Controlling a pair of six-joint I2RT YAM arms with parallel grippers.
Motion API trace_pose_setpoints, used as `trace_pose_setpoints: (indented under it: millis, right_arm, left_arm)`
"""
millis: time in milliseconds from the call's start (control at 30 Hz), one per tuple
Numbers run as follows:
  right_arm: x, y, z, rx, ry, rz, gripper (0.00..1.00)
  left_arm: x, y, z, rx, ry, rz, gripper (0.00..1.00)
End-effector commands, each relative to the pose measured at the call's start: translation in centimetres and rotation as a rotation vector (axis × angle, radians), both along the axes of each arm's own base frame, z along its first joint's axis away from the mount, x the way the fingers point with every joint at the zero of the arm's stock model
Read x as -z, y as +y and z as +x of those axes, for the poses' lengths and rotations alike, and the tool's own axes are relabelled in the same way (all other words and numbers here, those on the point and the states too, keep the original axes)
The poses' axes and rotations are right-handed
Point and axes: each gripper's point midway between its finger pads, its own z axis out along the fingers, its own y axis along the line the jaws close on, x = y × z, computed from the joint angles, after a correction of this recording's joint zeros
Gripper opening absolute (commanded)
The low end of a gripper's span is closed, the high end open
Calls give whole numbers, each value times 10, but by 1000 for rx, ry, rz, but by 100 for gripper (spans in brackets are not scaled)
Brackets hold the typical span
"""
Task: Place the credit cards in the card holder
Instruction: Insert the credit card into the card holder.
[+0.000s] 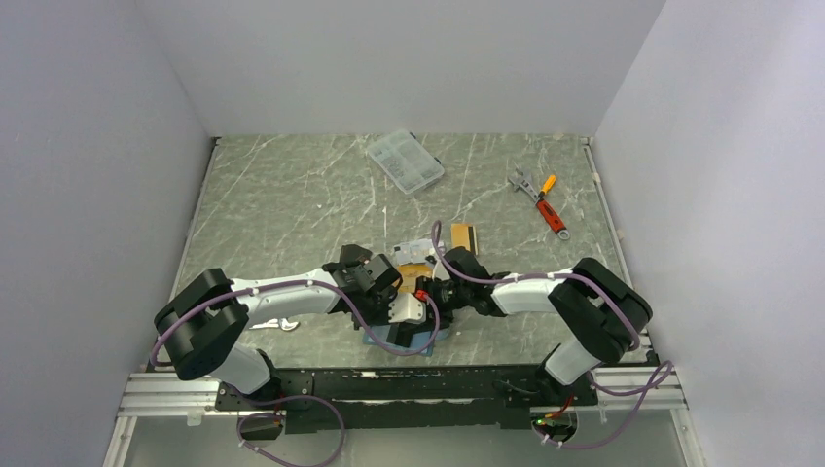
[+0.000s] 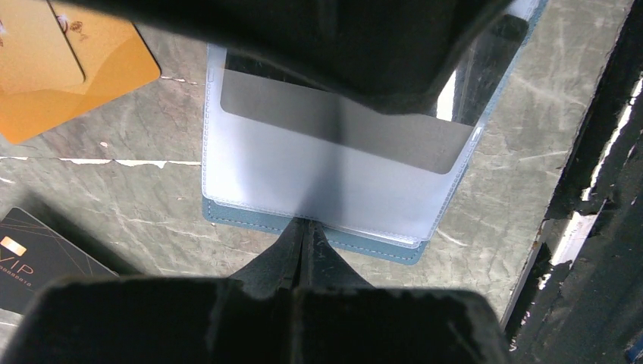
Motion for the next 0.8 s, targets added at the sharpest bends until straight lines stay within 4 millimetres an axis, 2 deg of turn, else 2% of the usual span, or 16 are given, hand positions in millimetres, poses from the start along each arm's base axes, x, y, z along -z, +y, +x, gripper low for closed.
trace_pose_setpoints:
  millis: [0, 300, 433, 767]
  right_arm:
    - [18, -19, -5, 54, 11, -98, 48]
    - [17, -11, -1, 60, -7, -70, 21]
    - [16, -11, 0, 65, -12, -65, 13]
    - [14, -5, 5, 62, -21, -49, 8]
  left_arm:
    - [27, 32, -30, 17, 109, 122, 0]
    - [27, 31, -29, 16, 111, 124, 0]
    - [27, 31, -30, 17, 113, 123, 0]
    - [26, 30, -30, 21, 114, 118, 0]
